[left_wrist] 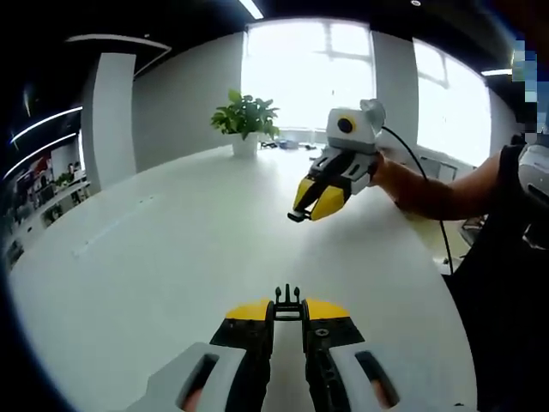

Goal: Snap the two parts of the plastic buckle together until the buckle closes and remains connected.

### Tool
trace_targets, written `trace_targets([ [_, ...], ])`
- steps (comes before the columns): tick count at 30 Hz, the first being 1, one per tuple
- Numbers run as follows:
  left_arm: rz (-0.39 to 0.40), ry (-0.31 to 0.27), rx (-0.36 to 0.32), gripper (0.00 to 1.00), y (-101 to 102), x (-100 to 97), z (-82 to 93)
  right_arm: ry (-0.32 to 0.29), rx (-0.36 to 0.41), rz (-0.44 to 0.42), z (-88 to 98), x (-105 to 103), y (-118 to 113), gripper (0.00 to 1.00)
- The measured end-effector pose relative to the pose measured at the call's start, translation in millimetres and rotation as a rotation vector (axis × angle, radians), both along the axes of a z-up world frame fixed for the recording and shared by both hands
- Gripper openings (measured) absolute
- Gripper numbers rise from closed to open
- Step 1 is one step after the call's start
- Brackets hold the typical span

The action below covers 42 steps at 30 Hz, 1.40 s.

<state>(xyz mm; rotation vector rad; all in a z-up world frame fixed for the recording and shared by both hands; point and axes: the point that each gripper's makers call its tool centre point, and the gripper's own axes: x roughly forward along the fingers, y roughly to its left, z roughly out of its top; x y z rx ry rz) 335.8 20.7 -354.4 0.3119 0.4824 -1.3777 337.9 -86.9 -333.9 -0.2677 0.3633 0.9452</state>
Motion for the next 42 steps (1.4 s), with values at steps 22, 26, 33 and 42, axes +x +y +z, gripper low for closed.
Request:
trace_targets([
  [22,-0.043,-0.017,-0.079,0.11,8,-8.5,7.1,0.003,-0.005,0.063,-11.6,-5,1,0.11],
  [26,-0.049,-0.003,-0.091,0.11,8,-9.4,8.2,-0.006,-0.010,0.081,-2.3,7,1,0.11],
  [33,-0.039,0.001,-0.091,0.11,9,-7.2,6.6,-0.014,-0.010,0.107,-3.0,2,2,0.11],
  [42,-0.059,-0.015,-0.099,0.11,5,-11.1,10.2,0.036,-0.004,0.226,-10.9,-29,6,0.11],
])
